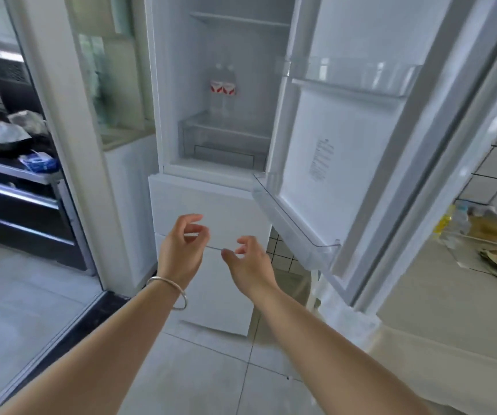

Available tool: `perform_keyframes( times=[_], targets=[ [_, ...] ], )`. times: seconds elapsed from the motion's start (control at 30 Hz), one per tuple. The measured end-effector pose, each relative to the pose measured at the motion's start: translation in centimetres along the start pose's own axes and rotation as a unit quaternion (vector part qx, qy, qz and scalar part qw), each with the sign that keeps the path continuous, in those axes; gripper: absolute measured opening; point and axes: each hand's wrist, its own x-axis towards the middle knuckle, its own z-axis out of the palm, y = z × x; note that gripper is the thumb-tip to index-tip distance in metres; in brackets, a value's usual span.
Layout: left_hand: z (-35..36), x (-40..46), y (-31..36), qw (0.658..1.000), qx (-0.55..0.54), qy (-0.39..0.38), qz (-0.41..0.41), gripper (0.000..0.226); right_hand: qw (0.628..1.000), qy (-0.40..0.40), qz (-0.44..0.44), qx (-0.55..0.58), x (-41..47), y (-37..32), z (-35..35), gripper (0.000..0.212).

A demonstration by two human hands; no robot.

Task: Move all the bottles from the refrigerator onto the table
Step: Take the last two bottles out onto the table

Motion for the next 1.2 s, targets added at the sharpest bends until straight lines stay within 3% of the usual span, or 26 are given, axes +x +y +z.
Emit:
perform_keyframes(
  times=[0.27,0.7,0.97,1.2],
  targets=[
    [0.3,15.5,-2.7,1.0,-0.006,-0.006,-0.01,0.026,0.998,0.046,-0.024,0.028,17.2,-5.0,4.2,0.046],
    [2.2,44.0,-3.7,0.999,0.021,-0.039,0.001,0.034,0.995,0.086,0.008,0.058,45.1,-11.4,9.7,0.042],
    [8.3,59.4,-4.4,0.994,0.015,-0.102,0.023,0.037,0.977,0.203,-0.052,0.036,57.0,-13.5,10.1,0.03],
    [15.7,69.7,-3.6,0.985,-0.08,-0.144,-0.047,0.031,0.954,0.288,-0.078,0.012,66.6,-14.6,6.5,0.033]
  ],
)
